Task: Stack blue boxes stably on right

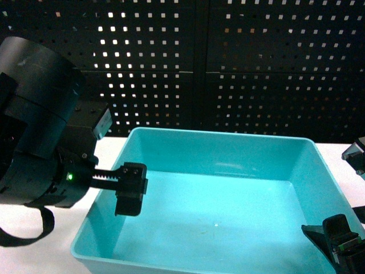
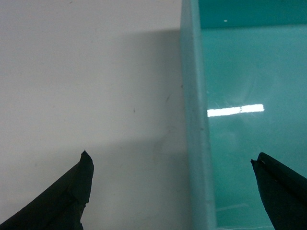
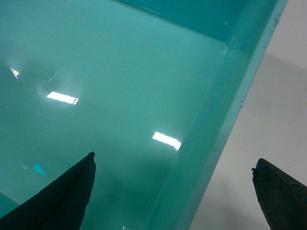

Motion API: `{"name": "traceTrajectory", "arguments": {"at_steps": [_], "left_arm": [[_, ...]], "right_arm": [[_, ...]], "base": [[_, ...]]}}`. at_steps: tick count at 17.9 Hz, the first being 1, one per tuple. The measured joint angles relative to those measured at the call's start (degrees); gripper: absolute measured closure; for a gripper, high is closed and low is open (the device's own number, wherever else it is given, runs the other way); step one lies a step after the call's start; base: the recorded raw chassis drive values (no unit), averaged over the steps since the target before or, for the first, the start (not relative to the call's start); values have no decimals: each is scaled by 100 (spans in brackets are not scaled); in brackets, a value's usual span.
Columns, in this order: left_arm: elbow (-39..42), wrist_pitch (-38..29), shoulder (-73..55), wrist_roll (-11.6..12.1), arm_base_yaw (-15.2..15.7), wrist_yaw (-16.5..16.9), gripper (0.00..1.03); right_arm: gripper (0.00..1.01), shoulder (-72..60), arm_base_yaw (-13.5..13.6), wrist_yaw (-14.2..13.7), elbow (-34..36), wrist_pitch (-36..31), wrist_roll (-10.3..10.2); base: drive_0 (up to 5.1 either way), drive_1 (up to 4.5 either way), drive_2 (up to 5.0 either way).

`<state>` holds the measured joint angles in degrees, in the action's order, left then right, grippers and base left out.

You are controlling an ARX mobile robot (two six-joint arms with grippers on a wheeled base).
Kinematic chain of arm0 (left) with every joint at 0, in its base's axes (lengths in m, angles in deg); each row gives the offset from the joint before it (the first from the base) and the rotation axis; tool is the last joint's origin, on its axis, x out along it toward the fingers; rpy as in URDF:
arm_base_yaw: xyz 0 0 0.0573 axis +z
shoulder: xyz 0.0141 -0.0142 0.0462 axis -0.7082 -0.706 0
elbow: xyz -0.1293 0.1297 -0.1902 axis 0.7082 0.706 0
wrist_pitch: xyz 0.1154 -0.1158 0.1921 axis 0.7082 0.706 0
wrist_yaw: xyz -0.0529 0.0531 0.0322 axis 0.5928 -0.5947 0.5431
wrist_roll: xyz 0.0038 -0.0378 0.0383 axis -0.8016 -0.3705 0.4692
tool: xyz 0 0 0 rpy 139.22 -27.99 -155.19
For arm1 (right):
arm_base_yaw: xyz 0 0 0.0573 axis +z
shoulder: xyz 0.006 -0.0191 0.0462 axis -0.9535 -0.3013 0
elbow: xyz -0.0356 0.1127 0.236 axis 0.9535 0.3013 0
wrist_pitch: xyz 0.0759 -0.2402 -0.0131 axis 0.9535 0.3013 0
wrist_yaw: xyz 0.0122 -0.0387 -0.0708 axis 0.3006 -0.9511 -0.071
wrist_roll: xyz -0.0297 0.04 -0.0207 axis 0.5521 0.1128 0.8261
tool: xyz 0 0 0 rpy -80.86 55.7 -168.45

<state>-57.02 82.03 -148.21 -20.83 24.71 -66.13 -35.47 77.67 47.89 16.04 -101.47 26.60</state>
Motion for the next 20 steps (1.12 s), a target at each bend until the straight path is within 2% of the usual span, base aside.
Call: {"name": "traceTrajectory", "arguments": {"at_steps": [4,5,7,12,14,15,16,18,19,20], "left_arm": [[11,9,-76,-369,-229,-17,5],[20,11,-94,-426,-243,-26,5],[22,35,-114,-553,-245,-66,5],[20,79,-114,-671,-280,-103,5],[22,94,-114,-704,-297,-107,5],[22,111,-114,-734,-304,-129,5],[20,181,-114,-796,-308,-240,5],[0,455,-111,-920,-361,-450,5],[-66,782,-96,-1268,-446,-584,5],[-96,927,-59,-1504,-501,-673,5]], "right_arm": [[3,-258,-120,-35,17,-149,-2],[8,-315,-127,-70,31,-190,4],[26,-341,-107,-94,79,-291,37],[69,-380,4,-149,190,-568,37],[84,-380,-4,-256,199,-647,-98],[90,-380,-46,-197,199,-658,-201],[93,-380,-33,-125,221,-684,-254],[93,-380,-35,-136,289,-774,-310],[93,-380,-39,-138,328,-831,-315],[93,-385,-50,-138,352,-876,-317]], "base": [[0,0,0],[0,0,0],[0,0,0],[0,0,0],[0,0,0],[0,0,0],[0,0,0],[0,0,0],[0,0,0],[0,0,0]]}}
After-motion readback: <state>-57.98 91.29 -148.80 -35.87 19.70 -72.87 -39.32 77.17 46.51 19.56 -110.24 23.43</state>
